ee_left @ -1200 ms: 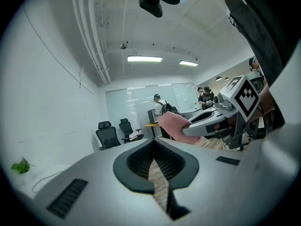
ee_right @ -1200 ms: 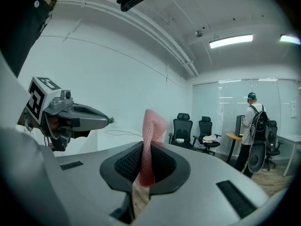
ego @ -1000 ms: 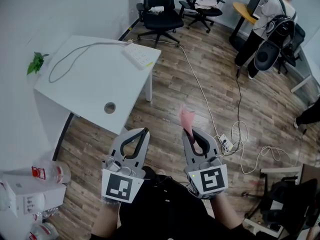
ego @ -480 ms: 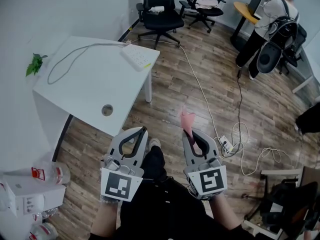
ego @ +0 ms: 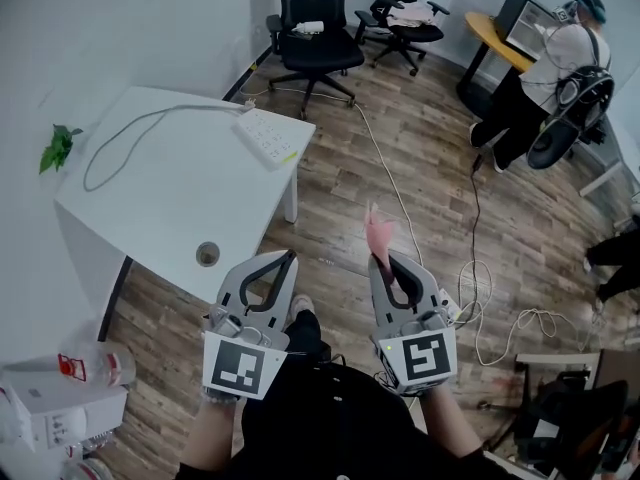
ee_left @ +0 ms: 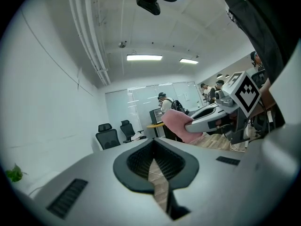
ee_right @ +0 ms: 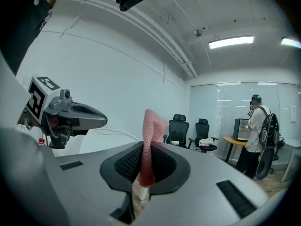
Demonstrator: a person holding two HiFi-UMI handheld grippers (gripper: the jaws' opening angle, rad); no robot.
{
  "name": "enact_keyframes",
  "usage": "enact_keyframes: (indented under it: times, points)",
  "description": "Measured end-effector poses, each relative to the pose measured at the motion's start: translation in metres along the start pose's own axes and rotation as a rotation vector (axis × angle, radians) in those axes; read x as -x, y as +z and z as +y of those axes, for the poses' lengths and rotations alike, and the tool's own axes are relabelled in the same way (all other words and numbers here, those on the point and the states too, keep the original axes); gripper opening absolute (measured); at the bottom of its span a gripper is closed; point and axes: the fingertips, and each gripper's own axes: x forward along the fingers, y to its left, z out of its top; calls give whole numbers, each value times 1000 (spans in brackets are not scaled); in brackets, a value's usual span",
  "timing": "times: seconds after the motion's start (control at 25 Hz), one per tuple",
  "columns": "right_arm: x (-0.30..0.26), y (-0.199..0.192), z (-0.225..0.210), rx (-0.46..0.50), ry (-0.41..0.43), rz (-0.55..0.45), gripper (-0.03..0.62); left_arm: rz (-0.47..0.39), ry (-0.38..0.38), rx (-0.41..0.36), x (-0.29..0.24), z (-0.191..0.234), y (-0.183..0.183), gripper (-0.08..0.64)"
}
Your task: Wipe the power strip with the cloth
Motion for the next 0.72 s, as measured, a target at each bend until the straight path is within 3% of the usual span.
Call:
enact_keyframes:
  times: [0.44,0.72]
  points:
    - [-106,13,-46,-5,29,5,54,22,3,6,-89,75,-11,14]
    - [-175,21,-70,10,62,-17,54,38,57,28,-129,126,-26,14]
